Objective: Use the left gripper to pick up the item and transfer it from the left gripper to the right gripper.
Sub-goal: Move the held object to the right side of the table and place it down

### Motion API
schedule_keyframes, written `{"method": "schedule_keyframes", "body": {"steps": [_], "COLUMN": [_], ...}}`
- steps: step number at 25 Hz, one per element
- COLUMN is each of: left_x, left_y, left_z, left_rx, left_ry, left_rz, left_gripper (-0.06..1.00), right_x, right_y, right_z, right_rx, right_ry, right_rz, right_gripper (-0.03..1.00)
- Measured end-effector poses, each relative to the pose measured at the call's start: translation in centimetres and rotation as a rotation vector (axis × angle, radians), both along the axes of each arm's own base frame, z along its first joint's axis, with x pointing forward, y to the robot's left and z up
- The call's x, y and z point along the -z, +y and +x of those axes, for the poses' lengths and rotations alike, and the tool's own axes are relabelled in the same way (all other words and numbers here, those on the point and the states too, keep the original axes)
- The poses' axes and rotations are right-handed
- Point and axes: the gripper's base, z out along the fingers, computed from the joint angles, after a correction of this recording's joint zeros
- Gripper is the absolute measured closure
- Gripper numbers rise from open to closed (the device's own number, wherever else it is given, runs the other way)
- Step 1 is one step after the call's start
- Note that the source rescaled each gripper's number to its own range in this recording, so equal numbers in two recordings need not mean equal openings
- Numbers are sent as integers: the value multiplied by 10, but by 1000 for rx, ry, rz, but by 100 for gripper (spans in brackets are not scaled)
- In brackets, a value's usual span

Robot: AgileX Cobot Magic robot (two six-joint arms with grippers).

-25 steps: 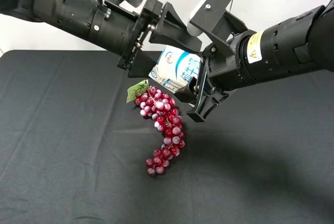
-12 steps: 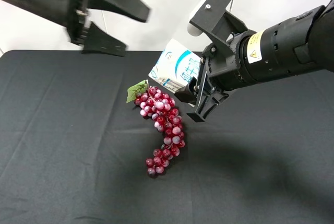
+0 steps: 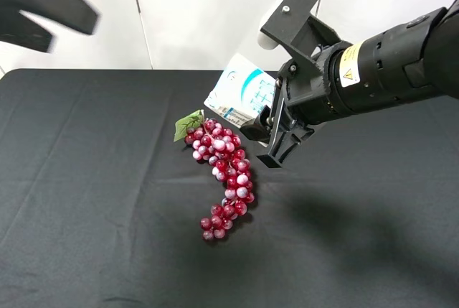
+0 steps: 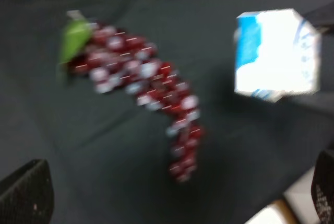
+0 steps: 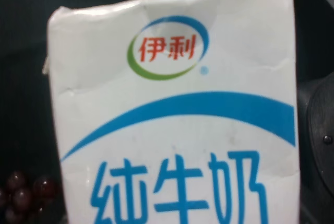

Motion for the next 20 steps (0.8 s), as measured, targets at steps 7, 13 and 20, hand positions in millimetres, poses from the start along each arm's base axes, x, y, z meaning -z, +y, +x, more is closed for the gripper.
{"method": "schedule_keyframes", "body": {"steps": [7,13,20], "left_x": [-23,-33,-42], "left_y": [25,42,56], "left_z": [-53,-92,-149], "left_rx": [-142,-242,-367], "left_ry": [-97,-141,-304], "left_rz": [183,282,279], "left_gripper": [-6,-6,-6], "right_x": [0,0,0], "right_y": [0,0,0], "right_z": [0,0,0], "right_rx": [0,0,2], "right_ry": [1,1,3], "right_rz": [-1,0,2], "right_gripper": [96,96,96]}}
